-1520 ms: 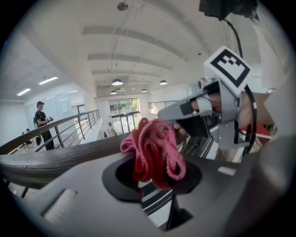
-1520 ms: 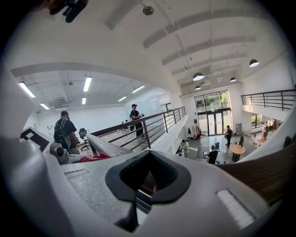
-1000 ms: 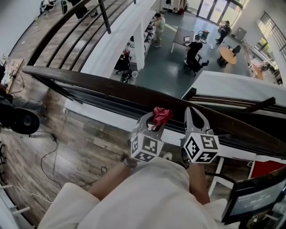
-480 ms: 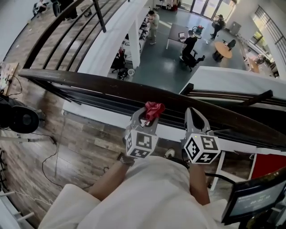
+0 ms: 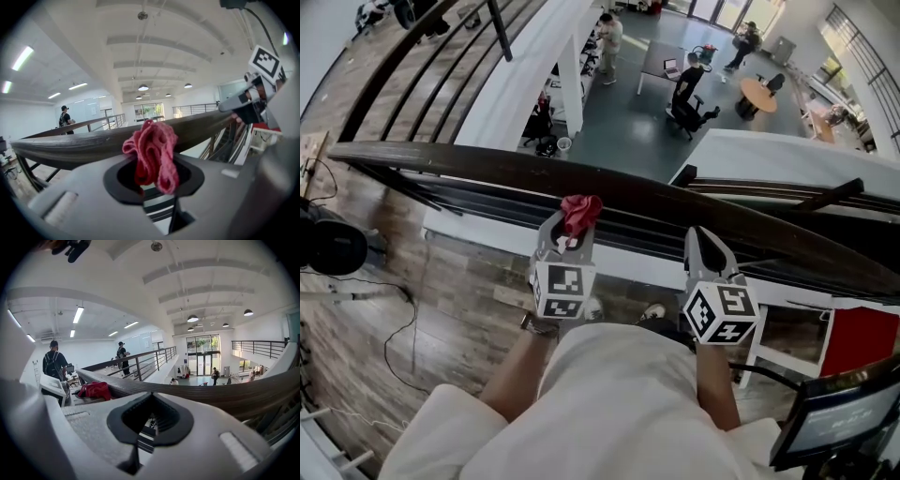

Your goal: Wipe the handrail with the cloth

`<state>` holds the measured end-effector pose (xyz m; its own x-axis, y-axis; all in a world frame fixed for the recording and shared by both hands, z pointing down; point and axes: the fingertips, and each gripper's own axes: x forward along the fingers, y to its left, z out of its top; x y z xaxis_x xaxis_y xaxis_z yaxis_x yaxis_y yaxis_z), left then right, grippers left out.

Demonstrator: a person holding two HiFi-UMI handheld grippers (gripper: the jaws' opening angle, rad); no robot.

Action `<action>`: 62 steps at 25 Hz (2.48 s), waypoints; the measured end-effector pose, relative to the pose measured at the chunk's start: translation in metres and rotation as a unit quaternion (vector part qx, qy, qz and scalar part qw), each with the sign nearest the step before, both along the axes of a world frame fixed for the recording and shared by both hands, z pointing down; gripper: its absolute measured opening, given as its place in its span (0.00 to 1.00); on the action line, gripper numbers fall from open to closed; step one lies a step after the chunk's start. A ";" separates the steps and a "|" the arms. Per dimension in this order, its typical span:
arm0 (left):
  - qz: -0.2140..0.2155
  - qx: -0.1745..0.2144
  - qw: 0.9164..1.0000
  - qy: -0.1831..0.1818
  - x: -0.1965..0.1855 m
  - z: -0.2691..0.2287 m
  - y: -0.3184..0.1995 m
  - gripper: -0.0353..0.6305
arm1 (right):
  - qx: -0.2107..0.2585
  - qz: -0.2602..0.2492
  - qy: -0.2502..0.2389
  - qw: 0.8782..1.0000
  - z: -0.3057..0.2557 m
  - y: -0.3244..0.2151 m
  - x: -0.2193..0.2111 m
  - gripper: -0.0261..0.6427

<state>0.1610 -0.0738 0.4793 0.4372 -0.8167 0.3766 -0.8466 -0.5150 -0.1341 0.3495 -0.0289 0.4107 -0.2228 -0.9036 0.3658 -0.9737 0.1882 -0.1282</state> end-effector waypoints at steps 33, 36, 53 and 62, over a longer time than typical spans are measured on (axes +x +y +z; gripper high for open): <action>-0.056 0.031 0.998 -0.003 0.049 -0.070 -0.015 0.25 | 0.041 0.010 -0.025 0.999 -0.014 -0.015 0.116 0.04; -0.034 0.029 0.999 -0.012 0.068 -0.071 -0.012 0.25 | 0.040 0.011 -0.028 0.999 -0.014 -0.013 0.122 0.04; 0.031 0.023 0.999 -0.036 0.140 -0.070 -0.003 0.25 | 0.013 0.030 -0.017 0.999 0.003 -0.007 0.144 0.04; 0.046 -0.007 0.998 -0.052 0.158 -0.061 0.000 0.25 | 0.019 0.025 -0.025 0.999 0.003 -0.006 0.142 0.04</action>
